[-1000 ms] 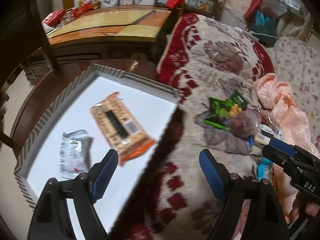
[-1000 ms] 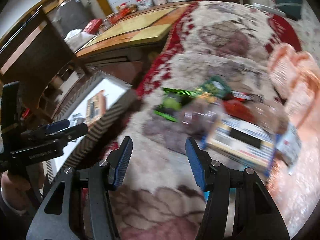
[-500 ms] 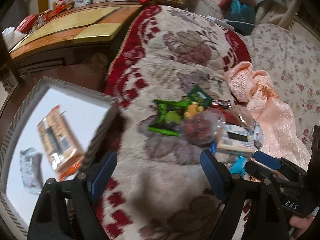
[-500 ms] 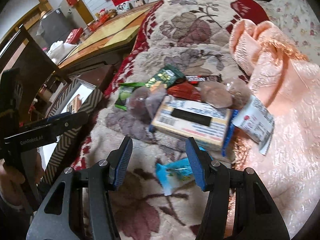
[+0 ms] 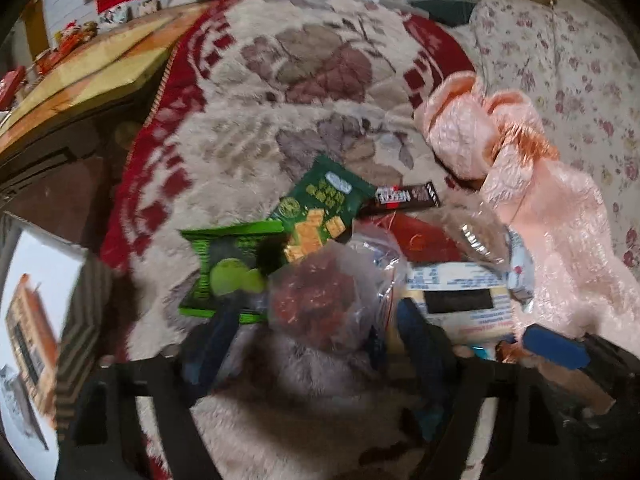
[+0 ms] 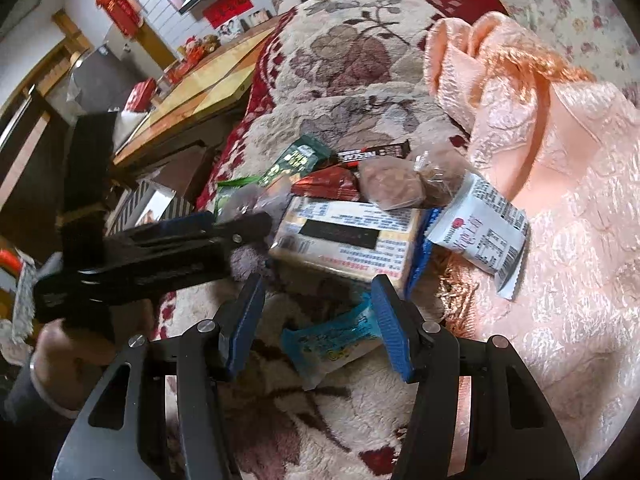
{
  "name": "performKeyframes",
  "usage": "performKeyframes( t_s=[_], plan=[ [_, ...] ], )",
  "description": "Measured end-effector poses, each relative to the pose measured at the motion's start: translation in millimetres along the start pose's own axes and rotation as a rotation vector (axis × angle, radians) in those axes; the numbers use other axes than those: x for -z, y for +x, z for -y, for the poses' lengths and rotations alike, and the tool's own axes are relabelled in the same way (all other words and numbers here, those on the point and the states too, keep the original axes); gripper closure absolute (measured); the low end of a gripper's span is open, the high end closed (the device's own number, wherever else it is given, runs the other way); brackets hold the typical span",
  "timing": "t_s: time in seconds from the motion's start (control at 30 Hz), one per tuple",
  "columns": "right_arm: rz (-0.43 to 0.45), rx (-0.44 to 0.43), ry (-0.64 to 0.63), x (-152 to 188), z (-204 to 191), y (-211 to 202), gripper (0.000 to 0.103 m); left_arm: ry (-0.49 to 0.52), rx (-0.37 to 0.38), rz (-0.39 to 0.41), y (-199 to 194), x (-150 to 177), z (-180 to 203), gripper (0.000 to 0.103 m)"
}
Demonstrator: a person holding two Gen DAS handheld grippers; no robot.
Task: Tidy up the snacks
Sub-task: 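Move both open grippers back to the snack pile on the blanket, then grasp the clear bag of red dates with the left gripper while the right grasps the green packet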
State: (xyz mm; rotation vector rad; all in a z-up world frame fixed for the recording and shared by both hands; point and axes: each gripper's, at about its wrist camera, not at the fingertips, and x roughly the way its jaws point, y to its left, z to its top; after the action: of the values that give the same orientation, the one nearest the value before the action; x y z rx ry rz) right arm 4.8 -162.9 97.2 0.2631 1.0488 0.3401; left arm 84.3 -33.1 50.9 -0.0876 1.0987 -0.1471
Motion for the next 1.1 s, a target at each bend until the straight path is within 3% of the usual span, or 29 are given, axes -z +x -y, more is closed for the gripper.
performKeyframes(
  t_s=[0.07, 0.17, 0.27, 0.6, 0.93, 1.1],
  plan=[
    [0.003, -0.004, 0.014, -1, 4, 0, 0.048, -0.028, 0.032, -0.004, 7, -2, -7, 0.039],
    [0.009, -0.018, 0.014, -1, 4, 0, 0.048, -0.033, 0.041, -0.019, 12, -3, -11, 0.060],
    [0.002, -0.019, -0.001, 0, 0, 3, 0.048, -0.016, 0.044, -0.023, 10, 1, -11, 0.067],
    [0.009, -0.044, -0.083, -2, -25, 3, 0.048, -0.085, 0.089, 0.048, -42, 18, -43, 0.069],
    [-0.028, -0.080, -0.177, -22, -81, 47, 0.048, -0.190, -0.020, 0.105, -83, 45, -98, 0.069],
    [-0.052, -0.069, -0.110, -37, -91, 86, 0.048, -0.231, -0.050, 0.136, -95, 53, -118, 0.069]
  ],
)
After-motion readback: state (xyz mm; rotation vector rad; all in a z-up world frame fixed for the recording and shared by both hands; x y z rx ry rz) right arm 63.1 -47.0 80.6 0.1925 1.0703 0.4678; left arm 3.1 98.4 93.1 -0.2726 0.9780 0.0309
